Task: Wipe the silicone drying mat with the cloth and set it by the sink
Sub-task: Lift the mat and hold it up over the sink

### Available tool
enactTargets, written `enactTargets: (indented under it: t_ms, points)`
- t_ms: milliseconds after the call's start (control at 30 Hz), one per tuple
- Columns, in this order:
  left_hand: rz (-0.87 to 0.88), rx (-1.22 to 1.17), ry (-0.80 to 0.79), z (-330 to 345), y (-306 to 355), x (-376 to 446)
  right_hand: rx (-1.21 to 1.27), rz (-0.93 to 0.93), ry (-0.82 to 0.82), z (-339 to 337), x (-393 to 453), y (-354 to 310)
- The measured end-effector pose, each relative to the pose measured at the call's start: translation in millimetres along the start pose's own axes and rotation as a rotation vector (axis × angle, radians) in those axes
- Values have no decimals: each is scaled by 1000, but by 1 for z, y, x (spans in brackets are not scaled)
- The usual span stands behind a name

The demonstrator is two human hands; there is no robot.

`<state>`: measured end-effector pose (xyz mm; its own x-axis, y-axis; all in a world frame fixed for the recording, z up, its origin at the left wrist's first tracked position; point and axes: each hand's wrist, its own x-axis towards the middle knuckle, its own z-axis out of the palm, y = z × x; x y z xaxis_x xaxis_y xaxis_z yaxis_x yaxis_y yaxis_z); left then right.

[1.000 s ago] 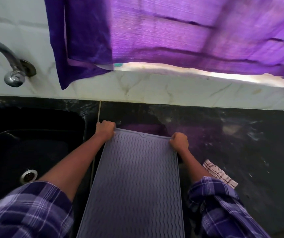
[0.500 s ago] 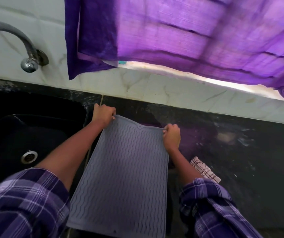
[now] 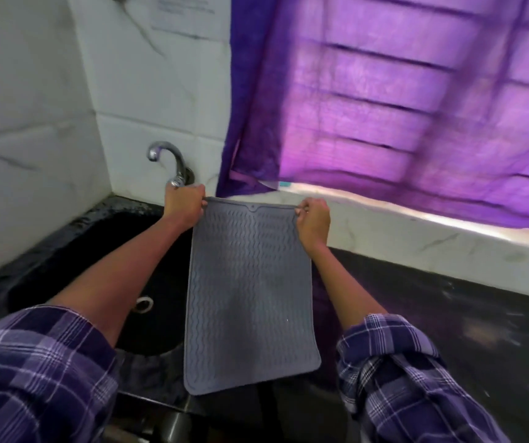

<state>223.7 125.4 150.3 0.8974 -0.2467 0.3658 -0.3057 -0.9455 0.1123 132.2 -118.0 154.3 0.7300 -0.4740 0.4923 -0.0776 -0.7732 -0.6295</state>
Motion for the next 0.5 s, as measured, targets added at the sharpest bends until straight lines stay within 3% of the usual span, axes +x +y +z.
enactTargets:
  t_ms: [300, 400, 500]
  points:
    - [-133, 23, 399, -173, -98, 10, 227, -227, 163, -20, 43, -183]
    - [-129, 31, 368, -192, -128, 1, 248, -257, 229, -8, 45, -210]
    - [-160, 83, 236, -189, -158, -12, 228, -219, 168, 21, 34, -220]
